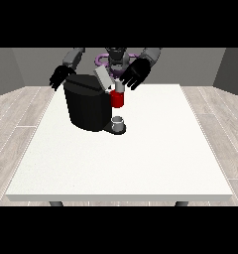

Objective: Insert the coffee pod into the coffee machine and close the lid

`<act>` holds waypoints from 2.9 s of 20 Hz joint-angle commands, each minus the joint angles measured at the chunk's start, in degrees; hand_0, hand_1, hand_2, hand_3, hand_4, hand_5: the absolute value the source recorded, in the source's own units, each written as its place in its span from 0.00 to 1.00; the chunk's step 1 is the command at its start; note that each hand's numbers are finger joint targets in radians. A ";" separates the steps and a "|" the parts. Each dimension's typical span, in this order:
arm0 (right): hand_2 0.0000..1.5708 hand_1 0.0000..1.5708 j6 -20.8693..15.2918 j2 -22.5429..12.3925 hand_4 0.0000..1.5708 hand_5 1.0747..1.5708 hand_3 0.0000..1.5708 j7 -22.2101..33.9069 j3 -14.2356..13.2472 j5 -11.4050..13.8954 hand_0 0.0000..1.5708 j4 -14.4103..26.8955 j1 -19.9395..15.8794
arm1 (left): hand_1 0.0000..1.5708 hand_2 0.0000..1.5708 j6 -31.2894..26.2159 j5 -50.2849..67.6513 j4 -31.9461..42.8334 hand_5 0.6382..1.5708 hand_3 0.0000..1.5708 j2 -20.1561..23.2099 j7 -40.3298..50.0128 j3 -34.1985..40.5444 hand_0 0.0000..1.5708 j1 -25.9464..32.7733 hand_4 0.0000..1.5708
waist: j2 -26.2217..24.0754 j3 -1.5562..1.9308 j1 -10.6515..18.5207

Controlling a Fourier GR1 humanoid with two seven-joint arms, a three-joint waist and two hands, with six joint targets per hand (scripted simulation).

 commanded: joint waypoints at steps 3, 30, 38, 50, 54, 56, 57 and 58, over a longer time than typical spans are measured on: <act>0.00 0.00 0.24 0.01 0.32 1.00 0.00 2.33 0.34 -0.65 0.00 -2.16 -2.18 | 0.80 0.83 0.03 -0.26 1.51 1.00 0.77 0.82 -0.83 0.88 0.80 -1.55 0.33 | 2.41 -0.02 -1.83; 0.00 0.00 -1.54 -0.13 0.23 1.00 0.00 1.51 -0.84 -0.57 0.00 -2.26 -1.92 | 0.74 0.76 -0.45 -2.70 2.81 1.00 0.67 0.45 -3.37 0.53 0.74 0.06 0.29 | 3.61 -0.02 -0.44; 0.00 0.00 -2.22 1.47 0.27 1.00 0.00 0.82 0.72 0.38 0.00 -1.49 -0.26 | 0.68 0.71 0.46 -5.06 2.18 1.00 0.60 -1.08 -1.43 -1.24 0.68 0.21 0.24 | 1.19 -0.01 0.35; 0.00 0.00 1.35 -1.16 0.27 1.00 0.00 -1.83 -1.74 -2.36 0.00 -0.52 -0.44 | 0.00 0.00 -3.63 -7.03 2.48 1.00 0.00 2.98 -5.12 -2.39 0.00 -0.96 0.00 | 4.54 0.01 -0.74; 0.00 0.00 -1.92 0.29 0.23 1.00 0.00 -3.57 -1.41 0.00 0.00 1.63 1.16 | 0.00 0.00 -4.56 -8.37 1.05 1.00 0.00 1.91 -5.57 -4.05 0.00 0.13 0.00 | 1.16 0.00 1.95; 0.00 0.00 -2.10 -1.35 0.22 1.00 0.00 1.76 -1.62 0.01 0.00 -0.21 -0.67 | 0.00 0.00 -2.58 -8.50 1.80 1.00 0.00 0.07 -5.25 -3.81 0.00 1.61 0.00 | 0.45 -0.02 1.28; 0.00 0.00 -1.67 -0.16 0.22 1.00 0.00 -1.74 -2.67 -1.49 0.00 1.99 -0.52 | 0.00 0.00 -3.01 -8.45 1.01 1.00 0.00 0.73 -4.10 -3.31 0.00 -0.18 0.00 | 1.48 0.00 1.70; 0.00 0.00 -2.92 1.42 0.25 1.00 0.00 -1.53 -0.39 0.14 0.00 -0.28 1.17 | 0.00 0.00 -4.76 -7.56 1.79 1.00 0.00 2.15 -6.65 -2.66 0.00 0.75 0.00 | -0.06 -0.01 1.72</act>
